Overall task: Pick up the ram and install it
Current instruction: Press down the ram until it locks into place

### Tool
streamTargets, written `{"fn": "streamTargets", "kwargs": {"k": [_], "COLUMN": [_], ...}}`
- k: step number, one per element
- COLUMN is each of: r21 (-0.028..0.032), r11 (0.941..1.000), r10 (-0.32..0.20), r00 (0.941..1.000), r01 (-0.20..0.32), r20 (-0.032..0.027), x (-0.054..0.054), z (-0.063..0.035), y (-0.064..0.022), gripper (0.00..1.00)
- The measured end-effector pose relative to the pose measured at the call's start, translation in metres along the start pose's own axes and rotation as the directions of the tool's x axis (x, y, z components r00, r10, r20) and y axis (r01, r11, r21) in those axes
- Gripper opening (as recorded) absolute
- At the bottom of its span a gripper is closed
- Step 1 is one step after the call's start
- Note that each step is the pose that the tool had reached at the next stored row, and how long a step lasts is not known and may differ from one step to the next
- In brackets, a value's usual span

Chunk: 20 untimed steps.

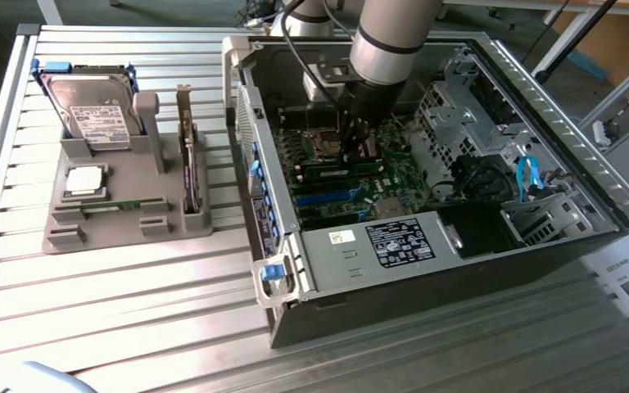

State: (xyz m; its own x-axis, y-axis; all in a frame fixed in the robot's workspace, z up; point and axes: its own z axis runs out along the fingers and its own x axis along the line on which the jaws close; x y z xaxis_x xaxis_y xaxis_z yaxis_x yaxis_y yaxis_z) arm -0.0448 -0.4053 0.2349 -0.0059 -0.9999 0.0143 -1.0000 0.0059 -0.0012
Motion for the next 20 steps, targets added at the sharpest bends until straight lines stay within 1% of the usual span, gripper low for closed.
{"fn": "streamTargets", "kwargs": {"k": [6, 20], "r21": [0.0001, 0.0000], "r11": [1.0000, 1.0000], "r10": [0.000, 0.000], "r00": [1.0000, 1.0000], "r01": [0.000, 0.000], "r20": [-0.0002, -0.0001], "x": [0.0003, 0.0003], "z": [0.0021, 0.0031], "y": [0.0000, 0.0000], "gripper": [0.10, 0.10]}}
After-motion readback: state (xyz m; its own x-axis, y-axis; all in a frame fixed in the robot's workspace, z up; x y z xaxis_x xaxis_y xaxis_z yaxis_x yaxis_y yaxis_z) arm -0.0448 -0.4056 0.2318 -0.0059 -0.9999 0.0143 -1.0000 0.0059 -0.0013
